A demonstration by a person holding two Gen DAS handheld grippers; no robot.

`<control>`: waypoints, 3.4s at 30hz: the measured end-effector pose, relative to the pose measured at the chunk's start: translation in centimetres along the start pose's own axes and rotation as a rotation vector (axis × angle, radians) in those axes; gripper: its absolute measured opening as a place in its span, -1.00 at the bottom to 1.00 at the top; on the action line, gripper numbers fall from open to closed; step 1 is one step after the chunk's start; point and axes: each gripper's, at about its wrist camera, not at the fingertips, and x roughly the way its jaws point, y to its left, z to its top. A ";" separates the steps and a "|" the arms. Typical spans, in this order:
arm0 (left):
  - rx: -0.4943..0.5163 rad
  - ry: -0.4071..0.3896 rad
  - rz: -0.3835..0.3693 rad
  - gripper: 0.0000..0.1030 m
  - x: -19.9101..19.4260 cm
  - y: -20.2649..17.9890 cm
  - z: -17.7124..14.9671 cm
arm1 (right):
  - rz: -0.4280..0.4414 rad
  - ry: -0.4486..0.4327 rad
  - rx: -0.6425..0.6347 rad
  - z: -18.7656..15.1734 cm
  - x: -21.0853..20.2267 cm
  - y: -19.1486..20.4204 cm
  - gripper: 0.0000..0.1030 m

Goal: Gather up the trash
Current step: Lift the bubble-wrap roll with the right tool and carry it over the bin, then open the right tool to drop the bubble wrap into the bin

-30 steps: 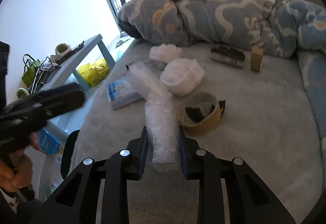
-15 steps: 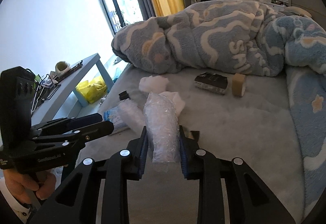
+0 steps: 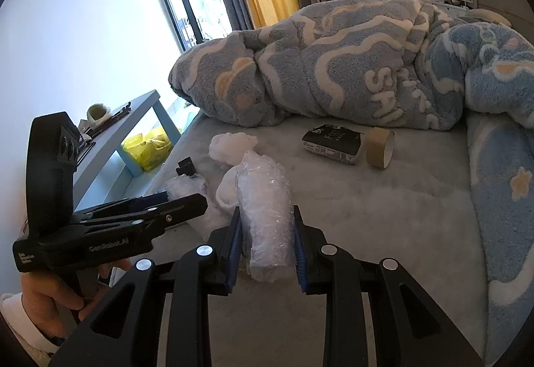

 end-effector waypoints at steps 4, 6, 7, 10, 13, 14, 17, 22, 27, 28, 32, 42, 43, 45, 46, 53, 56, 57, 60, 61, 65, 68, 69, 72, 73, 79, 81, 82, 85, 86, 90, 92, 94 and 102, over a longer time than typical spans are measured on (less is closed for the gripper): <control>0.010 -0.015 -0.010 -0.15 0.1 -0.5 0.1 | -0.001 0.000 -0.003 0.2 -0.1 -0.2 -0.47; 0.025 -0.022 -0.006 -0.16 -0.2 -0.8 0.1 | -0.003 -0.004 0.000 0.4 -0.3 -0.2 -0.47; 0.035 -0.028 0.000 -0.16 -0.4 -1.0 0.1 | -0.003 -0.006 0.002 0.5 -0.5 -0.2 -0.47; 0.046 -0.037 -0.004 -0.17 -1.1 -1.3 0.0 | -0.002 -0.015 0.003 0.7 -0.9 0.0 -0.47; 0.060 -0.042 0.004 -0.17 -1.7 -1.4 -0.2 | 0.001 -0.025 0.003 0.9 -1.4 0.4 -0.47; 0.062 -0.044 0.007 -0.17 -2.0 -1.4 -0.3 | 0.003 -0.027 0.005 0.9 -1.5 0.6 -0.47; 0.066 -0.039 0.020 -0.16 -2.7 -1.2 -0.5 | 0.012 -0.030 0.011 0.8 -1.8 1.2 -0.47; 0.066 -0.050 0.035 -0.16 -4.8 -0.5 -1.0 | 0.022 -0.018 -0.001 0.0 -1.9 2.8 -0.47; 0.052 -0.057 0.043 -0.16 -6.8 0.5 -1.7 | 0.032 -0.009 0.001 -0.9 -1.9 4.4 -0.47; 0.053 -0.058 0.053 -0.16 -7.2 0.7 -2.0 | 0.037 -0.010 -0.002 -1.1 -1.9 5.0 -0.47; 0.054 -0.062 0.072 -0.16 -8.7 1.7 -2.5 | 0.051 -0.012 -0.013 -1.6 -2.0 6.8 -0.47; 0.082 -0.047 0.133 -0.16 -11.8 5.7 -3.8 | 0.096 0.007 -0.058 -1.9 -0.8 12.1 -0.47; 0.079 -0.046 0.138 -0.16 -12.0 6.2 -3.9 | 0.101 0.010 -0.061 -2.0 -0.6 12.6 -0.47; 0.071 -0.043 0.150 -0.15 -12.4 7.3 -4.1 | 0.111 0.016 -0.070 -2.0 -0.3 13.5 -0.47; 0.066 -0.039 0.158 -0.15 -12.6 8.0 -4.3 | 0.114 0.022 -0.080 -2.0 0.0 14.1 -0.47; 0.028 -0.002 0.208 -0.15 -13.5 12.4 -5.6 | 0.141 0.048 -0.102 -2.0 1.9 17.7 -0.47; 0.013 0.020 0.224 -0.15 -13.8 14.2 -6.3 | 0.153 0.059 -0.111 -2.0 2.6 19.2 -0.47; 0.009 0.031 0.232 -0.15 -13.8 15.0 -6.6 | 0.157 0.062 -0.114 -2.0 2.9 19.7 -0.47; -0.001 0.064 0.257 -0.14 -13.8 16.7 -7.5 | 0.168 0.075 -0.129 -2.2 3.7 21.2 -0.47; -0.007 0.074 0.262 -0.13 -13.8 17.2 -7.7 | 0.172 0.083 -0.136 -2.3 4.0 21.9 -0.47; -0.037 0.120 0.273 -0.13 -13.8 19.3 -8.7 | 0.186 0.104 -0.161 -2.6 5.0 24.1 -0.47; -0.048 0.147 0.288 -0.12 -13.8 20.6 -9.4 | 0.195 0.119 -0.169 -2.8 5.9 25.3 -0.47; -0.053 0.161 0.292 -0.12 -13.7 21.1 -9.7 | 0.199 0.123 -0.170 -2.9 6.2 25.8 -0.47; -0.067 0.181 0.294 -0.12 -13.6 22.3 -10.5 | 0.208 0.136 -0.176 -3.0 6.9 27.0 -0.47; -0.070 0.188 0.298 -0.12 -13.6 22.6 -10.7 | 0.209 0.140 -0.180 -3.1 7.1 27.4 -0.47; -0.085 0.235 0.311 0.16 -13.8 24.2 -11.6 | 0.201 0.199 -0.194 -3.9 8.9 29.1 -0.47; -0.082 0.230 0.315 0.20 -14.3 24.3 -11.6 | 0.197 0.217 -0.193 -4.2 9.5 29.3 -0.47; -0.087 0.220 0.312 0.20 -14.6 24.5 -11.5 | 0.194 0.228 -0.192 -4.4 9.8 29.4 -0.47; -0.108 0.186 0.306 0.20 -15.8 25.0 -11.1 | 0.188 0.248 -0.192 -4.9 10.6 29.7 -0.47; -0.113 0.171 0.305 0.20 -16.2 25.2 -10.9 | 0.183 0.256 -0.195 -5.0 10.9 29.8 -0.47; -0.118 0.114 0.302 0.20 -17.7 25.5 -10.1 | 0.174 0.286 -0.204 -5.8 12.0 30.2 -0.47; -0.124 0.074 0.299 0.19 -19.0 25.4 -9.6 | 0.172 0.311 -0.214 -6.4 12.7 30.6 -0.47; -0.125 0.037 0.303 0.17 -19.9 25.3 -9.1 | 0.169 0.335 -0.220 -7.0 13.5 30.9 -0.47; -0.137 -0.040 0.296 0.05 -22.4 25.2 -7.9 | 0.158 0.404 -0.237 -9.0 15.9 32.1 -0.46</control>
